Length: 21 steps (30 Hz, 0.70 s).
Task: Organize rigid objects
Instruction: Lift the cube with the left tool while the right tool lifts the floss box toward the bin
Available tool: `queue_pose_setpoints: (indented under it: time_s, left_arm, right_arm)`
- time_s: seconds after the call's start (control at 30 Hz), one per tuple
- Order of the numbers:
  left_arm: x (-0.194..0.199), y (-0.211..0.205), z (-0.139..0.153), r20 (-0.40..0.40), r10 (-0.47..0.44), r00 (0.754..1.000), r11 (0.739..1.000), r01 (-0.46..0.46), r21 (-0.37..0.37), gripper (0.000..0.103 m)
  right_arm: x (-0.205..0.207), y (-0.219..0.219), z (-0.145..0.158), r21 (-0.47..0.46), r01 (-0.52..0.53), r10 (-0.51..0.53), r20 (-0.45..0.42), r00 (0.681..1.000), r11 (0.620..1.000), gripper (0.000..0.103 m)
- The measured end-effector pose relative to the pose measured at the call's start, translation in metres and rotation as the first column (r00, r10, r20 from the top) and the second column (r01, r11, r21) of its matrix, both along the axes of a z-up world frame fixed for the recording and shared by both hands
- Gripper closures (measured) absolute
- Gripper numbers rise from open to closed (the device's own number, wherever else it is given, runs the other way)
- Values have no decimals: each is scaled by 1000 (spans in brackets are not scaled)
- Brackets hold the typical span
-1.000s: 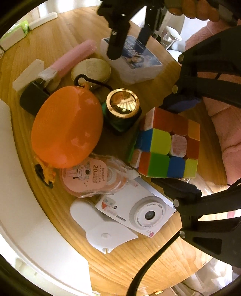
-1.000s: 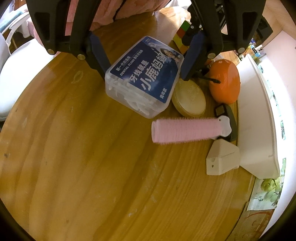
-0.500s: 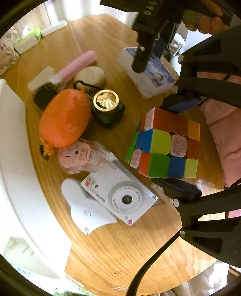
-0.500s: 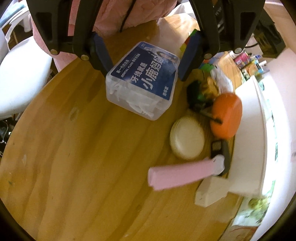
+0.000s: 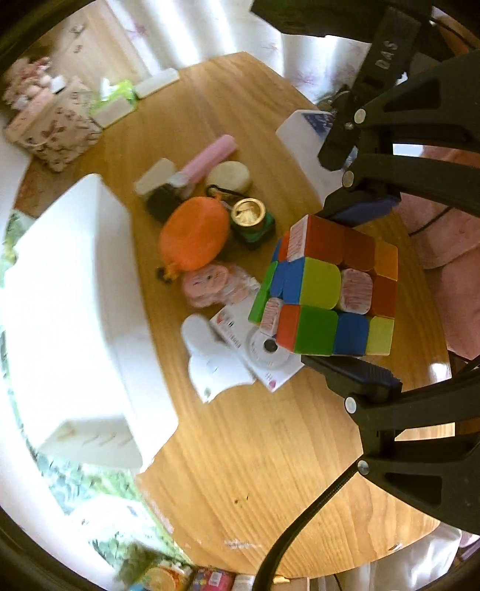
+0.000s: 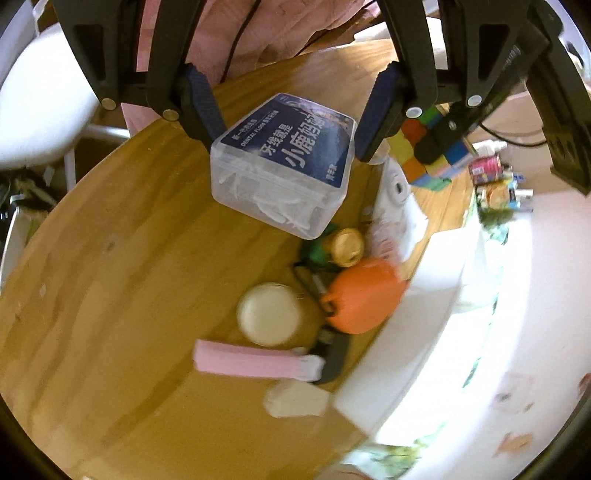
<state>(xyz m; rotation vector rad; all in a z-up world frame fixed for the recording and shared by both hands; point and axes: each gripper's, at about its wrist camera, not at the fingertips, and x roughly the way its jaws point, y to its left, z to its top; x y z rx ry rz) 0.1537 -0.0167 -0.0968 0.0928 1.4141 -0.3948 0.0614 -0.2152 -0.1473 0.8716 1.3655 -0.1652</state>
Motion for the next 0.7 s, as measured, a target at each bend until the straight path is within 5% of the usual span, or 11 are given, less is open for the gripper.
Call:
queue_pose_setpoints:
  time_s: [0.33,0.7]
  left_arm:
    - [21,29,24,93,127,988,992,-126,-13,37]
    - [61,36,45,165,264,950,964,-263,-26,37]
  right_arm:
    - [23,8,66,-110,-97,122,249,961,989,33]
    - [69,6,100,-222,-170,246,382,891,960,33]
